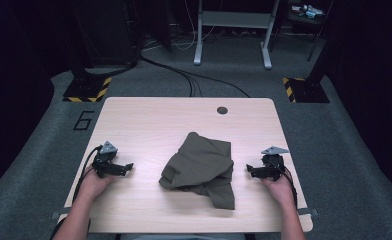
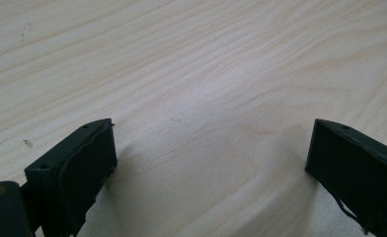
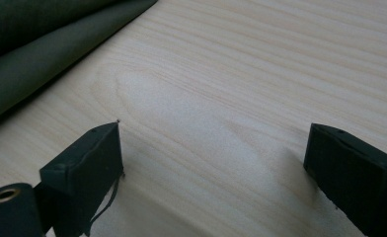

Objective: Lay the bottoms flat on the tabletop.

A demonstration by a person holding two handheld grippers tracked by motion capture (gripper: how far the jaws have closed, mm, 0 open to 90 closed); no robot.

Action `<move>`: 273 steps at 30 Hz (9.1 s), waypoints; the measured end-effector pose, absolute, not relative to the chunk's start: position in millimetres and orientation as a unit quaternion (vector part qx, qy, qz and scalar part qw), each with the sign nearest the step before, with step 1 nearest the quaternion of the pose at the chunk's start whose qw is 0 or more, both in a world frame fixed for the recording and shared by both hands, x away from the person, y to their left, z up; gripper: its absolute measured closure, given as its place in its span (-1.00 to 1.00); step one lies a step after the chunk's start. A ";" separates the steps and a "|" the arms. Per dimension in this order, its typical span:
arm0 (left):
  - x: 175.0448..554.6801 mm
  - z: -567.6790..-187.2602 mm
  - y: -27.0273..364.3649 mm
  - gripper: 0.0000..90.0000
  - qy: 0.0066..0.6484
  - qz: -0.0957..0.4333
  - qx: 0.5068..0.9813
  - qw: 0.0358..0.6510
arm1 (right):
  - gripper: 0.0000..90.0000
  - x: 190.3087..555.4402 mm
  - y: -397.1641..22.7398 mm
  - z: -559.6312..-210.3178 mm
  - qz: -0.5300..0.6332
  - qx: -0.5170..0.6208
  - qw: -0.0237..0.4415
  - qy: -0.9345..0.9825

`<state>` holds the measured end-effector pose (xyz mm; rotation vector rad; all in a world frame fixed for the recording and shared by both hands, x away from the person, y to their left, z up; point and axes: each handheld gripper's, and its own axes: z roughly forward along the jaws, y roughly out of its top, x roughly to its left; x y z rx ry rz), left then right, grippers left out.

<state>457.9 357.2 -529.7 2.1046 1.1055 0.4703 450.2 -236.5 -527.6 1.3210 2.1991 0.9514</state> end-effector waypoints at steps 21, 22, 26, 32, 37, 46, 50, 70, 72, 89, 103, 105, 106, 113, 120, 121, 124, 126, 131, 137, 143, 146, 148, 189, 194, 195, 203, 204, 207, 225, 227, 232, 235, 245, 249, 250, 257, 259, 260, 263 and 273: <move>460.8 -529.0 356.2 -0.69 0.418 0.185 0.812 0.362 | -0.77 450.2 -236.6 -527.5 0.343 0.476 0.206 0.783; 460.6 -528.7 356.5 -0.66 0.419 0.184 0.812 0.362 | -0.75 450.1 -236.5 -527.5 0.343 0.476 0.206 0.783; 459.5 -527.4 356.1 -0.63 0.425 0.179 0.810 0.362 | -0.67 450.2 -234.8 -526.9 0.347 0.474 0.204 0.783; 459.3 -521.0 359.3 -0.36 0.445 0.162 0.801 0.366 | -0.62 451.0 -234.8 -526.5 0.349 0.466 0.202 0.787; 455.9 -511.4 354.1 -0.28 0.437 0.152 0.802 0.378 | -0.49 451.8 -234.7 -523.2 0.353 0.471 0.188 0.786; 452.9 -490.0 334.4 -0.22 0.440 0.138 0.799 0.386 | -0.42 447.8 -227.4 -515.3 0.361 0.457 0.180 0.793; 448.6 -473.6 325.1 -0.22 0.442 0.133 0.790 0.404 | -0.39 445.3 -224.8 -511.9 0.367 0.454 0.172 0.793; 429.6 -431.2 251.6 -0.29 0.327 0.116 0.836 0.425 | -0.30 443.8 -216.6 -507.5 0.367 0.434 0.166 0.805; 428.8 -428.1 244.3 -0.30 0.317 0.117 0.841 0.423 | -0.29 443.4 -215.7 -507.7 0.366 0.434 0.165 0.807; 416.5 -409.7 186.4 -0.34 0.251 0.087 0.862 0.432 | -0.28 444.4 -214.7 -510.8 0.353 0.426 0.163 0.817; 403.0 -408.9 135.0 -0.36 0.206 0.075 0.878 0.425 | -0.28 446.0 -218.2 -515.8 0.348 0.428 0.167 0.817; 401.7 -410.1 131.1 -0.38 0.203 0.073 0.880 0.423 | -0.28 446.0 -218.0 -515.9 0.348 0.429 0.166 0.817; 401.6 -412.9 126.8 -0.38 0.199 0.070 0.883 0.420 | -0.28 446.1 -218.1 -516.1 0.347 0.428 0.167 0.817; 397.6 -424.3 107.6 -0.52 0.188 0.069 0.890 0.410 | -0.28 446.8 -217.6 -518.6 0.340 0.428 0.166 0.821; 405.9 -448.0 92.3 -0.54 0.187 0.069 0.905 0.375 | -0.28 447.1 -218.2 -519.3 0.343 0.425 0.170 0.820; 406.0 -451.3 91.0 -0.53 0.187 0.076 0.907 0.369 | -0.28 447.1 -218.2 -519.3 0.343 0.425 0.170 0.820; 407.6 -459.7 88.3 -0.48 0.192 0.078 0.911 0.358 | -0.28 447.0 -218.3 -519.3 0.342 0.425 0.170 0.821; 408.4 -466.9 87.5 -0.29 0.193 0.092 0.916 0.338 | -0.28 447.1 -218.5 -519.3 0.342 0.425 0.171 0.821; 405.8 -465.3 90.7 0.54 0.201 0.128 0.911 0.337 | -0.28 447.0 -218.3 -519.4 0.341 0.424 0.173 0.821; 404.1 -460.8 100.3 0.90 0.247 0.156 0.890 0.351 | -0.27 447.0 -218.1 -519.5 0.341 0.424 0.174 0.820; 408.9 -445.0 123.5 0.94 0.301 0.167 0.848 0.402 | -0.26 447.5 -218.6 -520.1 0.344 0.421 0.178 0.820; 412.4 -434.1 138.4 0.94 0.322 0.177 0.827 0.426 | -0.26 447.5 -218.5 -520.1 0.344 0.421 0.178 0.820; 414.6 -429.6 145.9 0.95 0.336 0.184 0.817 0.431 | -0.26 447.5 -218.8 -519.8 0.343 0.421 0.176 0.821; 491.3 -465.9 307.7 0.95 0.578 0.203 0.694 0.379 | -0.27 444.5 -218.0 -525.8 0.366 0.428 0.194 0.803; 500.6 -484.4 316.7 0.95 0.593 0.193 0.691 0.366 | -0.26 445.0 -216.2 -526.2 0.368 0.430 0.196 0.801; 500.6 -484.4 316.7 0.95 0.593 0.193 0.691 0.366 | -0.26 445.0 -216.2 -526.2 0.368 0.430 0.196 0.801; 505.4 -502.1 325.4 0.77 0.608 0.174 0.686 0.359 | -0.14 442.9 -207.5 -522.8 0.375 0.423 0.196 0.801; 503.9 -501.6 327.7 0.67 0.609 0.177 0.685 0.360 | -0.12 442.4 -205.8 -520.8 0.381 0.422 0.195 0.799; 502.3 -498.3 331.7 0.51 0.609 0.170 0.680 0.370 | -0.10 443.6 -199.8 -515.7 0.404 0.419 0.193 0.790; 467.1 -466.3 321.6 -0.02 0.572 0.178 0.690 0.406 | 0.18 451.3 -160.3 -494.3 0.433 0.393 0.174 0.792; 463.5 -468.1 316.8 -0.03 0.569 0.178 0.695 0.403 | 0.23 453.6 -155.9 -495.5 0.428 0.388 0.178 0.796; 458.3 -479.0 308.4 -0.04 0.569 0.172 0.700 0.397 | 0.49 459.0 -148.1 -500.2 0.416 0.375 0.184 0.808; 460.0 -491.3 302.2 -0.05 0.575 0.178 0.704 0.377 | 0.59 464.5 -137.8 -510.6 0.408 0.373 0.173 0.815; 471.9 -512.7 281.8 -0.03 0.565 0.195 0.727 0.336 | 0.64 472.9 -133.6 -522.7 0.382 0.374 0.176 0.827; 484.8 -517.8 277.3 -0.02 0.556 0.207 0.730 0.339 | 0.66 477.1 -136.7 -524.3 0.383 0.372 0.190 0.824; 484.8 -517.8 277.3 0.00 0.556 0.207 0.730 0.339 | 0.66 477.1 -136.7 -524.3 0.383 0.372 0.190 0.824; 505.1 -518.4 268.3 0.09 0.555 0.212 0.729 0.341 | 0.69 494.5 -150.5 -523.5 0.382 0.385 0.185 0.819; 515.2 -517.5 265.5 0.09 0.556 0.200 0.730 0.344 | 0.69 500.3 -155.1 -524.6 0.383 0.387 0.195 0.816; 519.0 -517.7 265.7 0.09 0.556 0.194 0.728 0.350 | 0.68 503.6 -156.9 -523.8 0.380 0.396 0.191 0.814; 527.6 -515.2 265.2 0.05 0.560 0.179 0.729 0.350 | 0.65 511.4 -160.5 -522.6 0.371 0.402 0.203 0.812; 512.3 -494.1 277.0 -0.23 0.560 0.175 0.727 0.357 | 0.52 498.8 -153.0 -490.2 0.402 0.399 0.193 0.801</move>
